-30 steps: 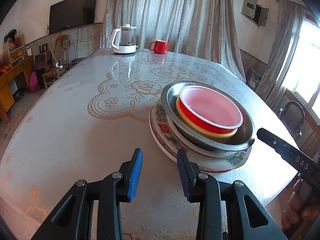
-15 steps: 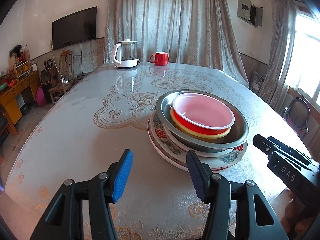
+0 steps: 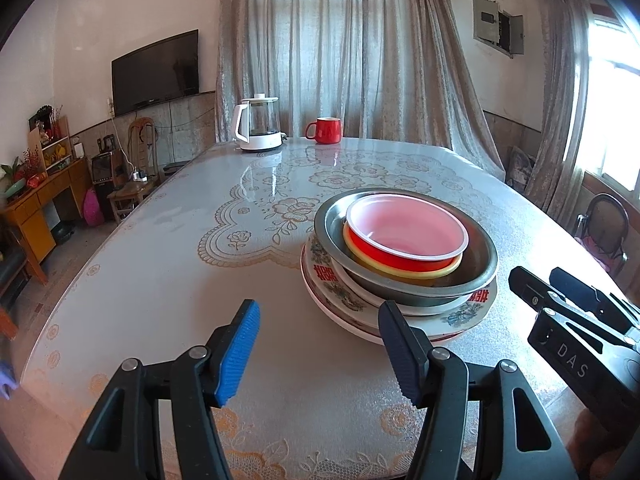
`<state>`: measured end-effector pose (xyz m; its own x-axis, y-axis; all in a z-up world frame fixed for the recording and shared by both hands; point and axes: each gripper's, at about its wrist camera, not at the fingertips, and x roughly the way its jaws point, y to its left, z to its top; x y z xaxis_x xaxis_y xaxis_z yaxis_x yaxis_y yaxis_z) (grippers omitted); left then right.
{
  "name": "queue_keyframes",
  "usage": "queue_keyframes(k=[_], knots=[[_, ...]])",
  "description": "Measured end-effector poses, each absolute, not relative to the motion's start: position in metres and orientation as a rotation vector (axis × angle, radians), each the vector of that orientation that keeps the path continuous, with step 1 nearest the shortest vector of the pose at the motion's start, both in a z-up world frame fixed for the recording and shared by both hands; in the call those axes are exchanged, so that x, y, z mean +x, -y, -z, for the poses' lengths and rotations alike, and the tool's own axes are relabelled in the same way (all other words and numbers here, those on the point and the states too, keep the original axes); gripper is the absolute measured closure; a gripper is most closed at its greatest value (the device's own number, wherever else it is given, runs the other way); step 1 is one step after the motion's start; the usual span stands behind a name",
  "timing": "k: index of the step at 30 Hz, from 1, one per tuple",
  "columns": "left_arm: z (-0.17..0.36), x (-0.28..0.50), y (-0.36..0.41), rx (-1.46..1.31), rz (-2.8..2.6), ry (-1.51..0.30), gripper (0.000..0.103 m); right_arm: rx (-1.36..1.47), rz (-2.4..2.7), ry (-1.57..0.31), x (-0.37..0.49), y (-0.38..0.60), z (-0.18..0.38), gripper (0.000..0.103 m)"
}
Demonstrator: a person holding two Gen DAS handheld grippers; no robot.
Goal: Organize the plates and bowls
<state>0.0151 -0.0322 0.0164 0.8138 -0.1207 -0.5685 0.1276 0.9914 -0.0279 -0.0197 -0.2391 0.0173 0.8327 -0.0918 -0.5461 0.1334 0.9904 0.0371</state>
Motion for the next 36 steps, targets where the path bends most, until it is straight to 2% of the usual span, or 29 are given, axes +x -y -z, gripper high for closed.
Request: queue_keyframes(k=[36], knots=[[-0.0197, 0.0126, 0.0289, 0.0, 0.119, -0.584, 0.036, 0.061, 0.093, -0.581, -0.0184, 0.2298, -0.0137, 0.05]])
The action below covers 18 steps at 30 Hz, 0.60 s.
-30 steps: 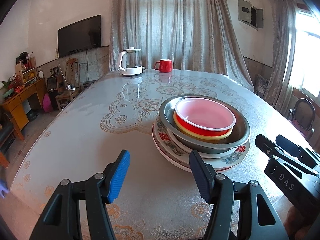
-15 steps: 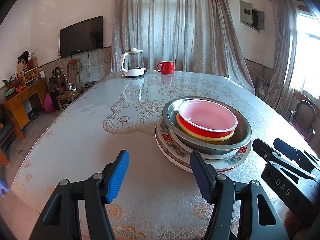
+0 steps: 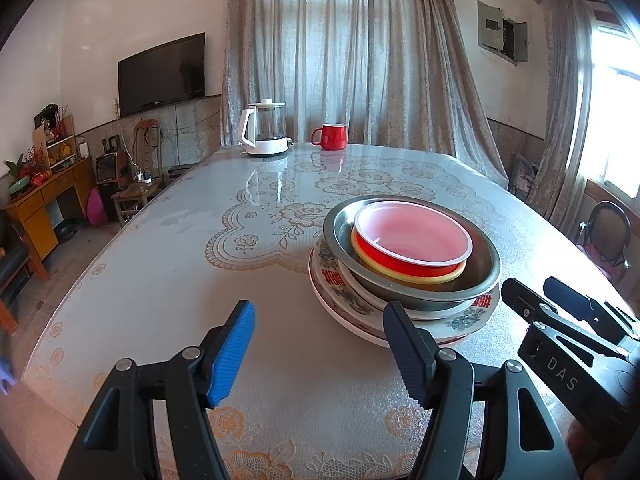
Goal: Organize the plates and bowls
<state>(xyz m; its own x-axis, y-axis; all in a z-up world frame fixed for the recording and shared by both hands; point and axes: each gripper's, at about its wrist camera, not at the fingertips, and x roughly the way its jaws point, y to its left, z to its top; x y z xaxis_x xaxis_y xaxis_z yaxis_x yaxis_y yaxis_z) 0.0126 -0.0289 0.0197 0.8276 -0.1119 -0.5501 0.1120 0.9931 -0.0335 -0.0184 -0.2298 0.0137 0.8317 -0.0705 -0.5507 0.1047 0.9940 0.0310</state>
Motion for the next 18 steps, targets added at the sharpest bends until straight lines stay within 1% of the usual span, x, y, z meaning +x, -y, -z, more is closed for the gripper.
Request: queue_keyframes(k=[12, 18], knots=[[-0.0229, 0.0104, 0.0281, 0.002, 0.122, -0.577, 0.035, 0.06, 0.086, -0.583, -0.017, 0.2284, -0.014, 0.05], [-0.0266, 0.0096, 0.0288, 0.005, 0.124, -0.567, 0.032, 0.058, 0.084, -0.583, -0.016, 0.2281, -0.0141, 0.05]])
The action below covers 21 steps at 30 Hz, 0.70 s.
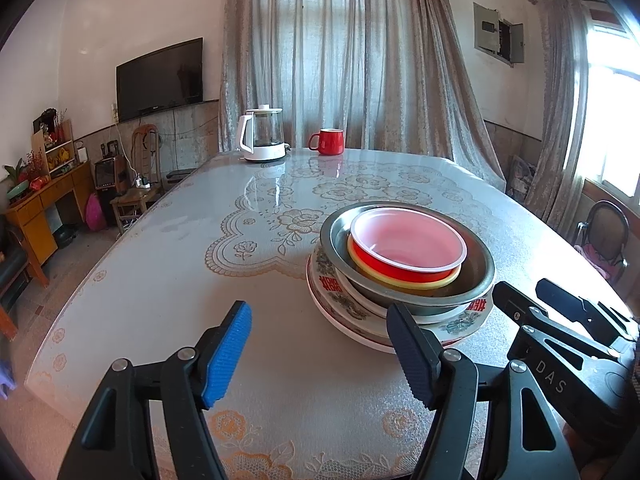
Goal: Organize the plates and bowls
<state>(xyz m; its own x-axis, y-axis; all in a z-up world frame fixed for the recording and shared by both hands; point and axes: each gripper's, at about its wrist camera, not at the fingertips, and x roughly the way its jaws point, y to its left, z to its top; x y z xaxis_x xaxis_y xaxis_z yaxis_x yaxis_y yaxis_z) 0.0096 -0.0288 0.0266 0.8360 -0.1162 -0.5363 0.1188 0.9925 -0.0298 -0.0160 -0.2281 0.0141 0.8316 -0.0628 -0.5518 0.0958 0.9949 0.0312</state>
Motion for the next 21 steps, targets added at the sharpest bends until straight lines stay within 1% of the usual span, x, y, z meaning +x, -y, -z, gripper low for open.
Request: queue_keyframes(k=[21], knots=[[-0.0243, 0.0123, 0.0288, -0.006, 0.129, -0.588, 0.032, 0.062, 0.078, -0.594, -0.0143, 0.2305, -0.0114, 0.05]])
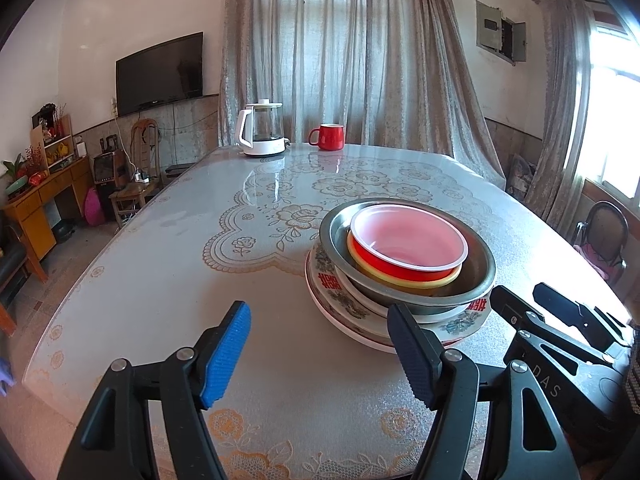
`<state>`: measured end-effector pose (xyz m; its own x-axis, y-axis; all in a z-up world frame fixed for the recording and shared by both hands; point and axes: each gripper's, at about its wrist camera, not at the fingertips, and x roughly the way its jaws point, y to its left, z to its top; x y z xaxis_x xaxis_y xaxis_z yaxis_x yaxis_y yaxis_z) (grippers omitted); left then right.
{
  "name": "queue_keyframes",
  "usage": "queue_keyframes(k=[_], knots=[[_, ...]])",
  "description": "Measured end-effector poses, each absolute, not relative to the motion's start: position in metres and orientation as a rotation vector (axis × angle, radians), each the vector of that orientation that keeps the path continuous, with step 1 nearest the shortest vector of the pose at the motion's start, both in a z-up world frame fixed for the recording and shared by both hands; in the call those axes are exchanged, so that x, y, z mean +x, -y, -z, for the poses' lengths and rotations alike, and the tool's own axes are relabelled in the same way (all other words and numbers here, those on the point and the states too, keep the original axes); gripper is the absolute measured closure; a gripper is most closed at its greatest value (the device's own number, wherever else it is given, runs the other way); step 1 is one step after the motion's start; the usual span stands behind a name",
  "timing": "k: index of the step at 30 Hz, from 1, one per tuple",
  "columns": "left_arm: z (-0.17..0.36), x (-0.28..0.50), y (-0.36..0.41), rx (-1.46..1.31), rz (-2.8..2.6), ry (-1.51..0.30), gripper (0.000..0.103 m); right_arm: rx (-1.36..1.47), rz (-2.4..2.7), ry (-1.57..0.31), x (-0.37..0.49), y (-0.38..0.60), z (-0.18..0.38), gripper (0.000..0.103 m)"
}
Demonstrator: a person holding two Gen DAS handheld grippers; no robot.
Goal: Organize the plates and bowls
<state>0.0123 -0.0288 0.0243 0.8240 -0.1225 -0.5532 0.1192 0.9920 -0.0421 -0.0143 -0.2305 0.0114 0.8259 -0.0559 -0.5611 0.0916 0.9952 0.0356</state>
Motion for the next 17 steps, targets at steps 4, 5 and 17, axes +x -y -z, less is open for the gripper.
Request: queue_keyframes(k=[4, 5, 17], knots=[[-0.0235, 0.0127, 0.0291, -0.008, 0.133, -0.596, 0.031, 0.063, 0.078, -0.594, -0.0138, 0.2312, -0.0107, 0.05], [-0.023, 0.013, 0.0293, -0.009, 0.134, -0.6, 0.031, 0.063, 0.079, -0.595, -0.0137, 0.2312, -0.0106, 0.05], [-0.0247, 0.0139, 0.0262, -0.016, 0.13, -0.563, 0.025, 0.066, 0.078, -0.603, -0.0143, 0.2323, -0.0077, 0.05]])
